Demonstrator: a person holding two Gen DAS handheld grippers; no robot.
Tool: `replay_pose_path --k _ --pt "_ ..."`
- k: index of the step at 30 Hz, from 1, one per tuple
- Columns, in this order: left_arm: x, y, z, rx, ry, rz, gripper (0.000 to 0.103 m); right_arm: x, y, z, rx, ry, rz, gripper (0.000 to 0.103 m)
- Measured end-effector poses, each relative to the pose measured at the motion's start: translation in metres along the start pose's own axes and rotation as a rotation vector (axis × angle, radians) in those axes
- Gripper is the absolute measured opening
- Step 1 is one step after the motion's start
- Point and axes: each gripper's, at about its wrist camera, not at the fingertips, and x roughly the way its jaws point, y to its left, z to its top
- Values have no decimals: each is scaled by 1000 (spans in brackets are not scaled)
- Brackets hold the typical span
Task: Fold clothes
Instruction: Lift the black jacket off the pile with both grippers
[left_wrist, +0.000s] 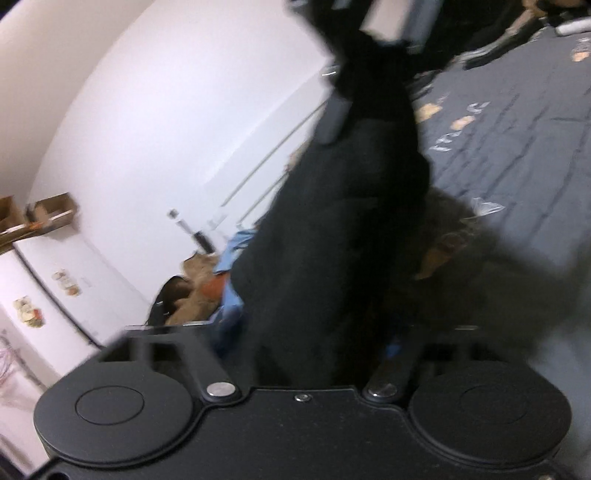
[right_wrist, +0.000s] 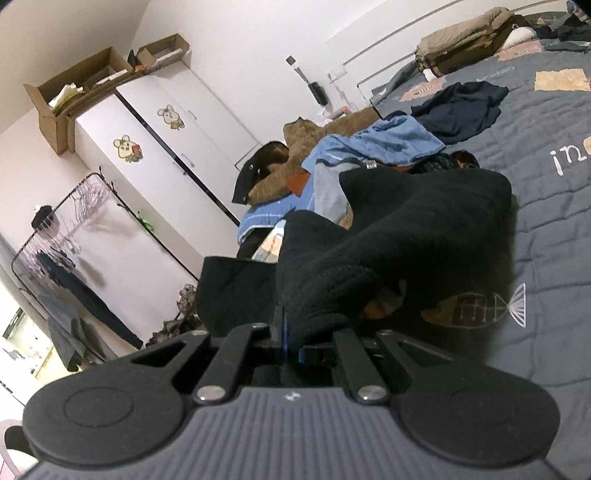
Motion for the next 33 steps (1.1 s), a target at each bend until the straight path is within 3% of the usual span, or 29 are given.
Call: replay_pose_path --k 1,3,7,11,14,16,18,21,25,30,33 --pt "3 4 0 -23 14 -15 17 0 0 -1 -17 3 -7 6" --pt "7 12 0 -77 29 -49 14 0 1 -2 -53 10 -24 8" --pt "6 30 -1 -172 31 -96 13 2 6 -6 -160 33 -91 13" --pt "8 50 -4 -276 37 -126 12 -7 3 -10 -238 45 -84 29" --pt "11 61 -2 -344 42 -148 12 -16 3 -14 -315 64 -85 34" --pt "13 65 -2 -372 47 -157 12 -23 5 -19 -400 67 -115 39" --pt "13 71 -3 -401 51 -170 12 -30 10 -27 -512 43 -186 58" --pt "11 81 -6 -456 59 -188 12 -37 11 -40 -684 18 -240 68" --pt "13 85 -7 -486 67 -202 12 -25 10 -56 -861 50 -266 72" --pt "12 86 -8 -502 71 -214 12 1 15 -83 -1075 94 -236 78" --pt "13 87 -8 -506 73 -222 12 18 18 -93 -1171 69 -241 82"
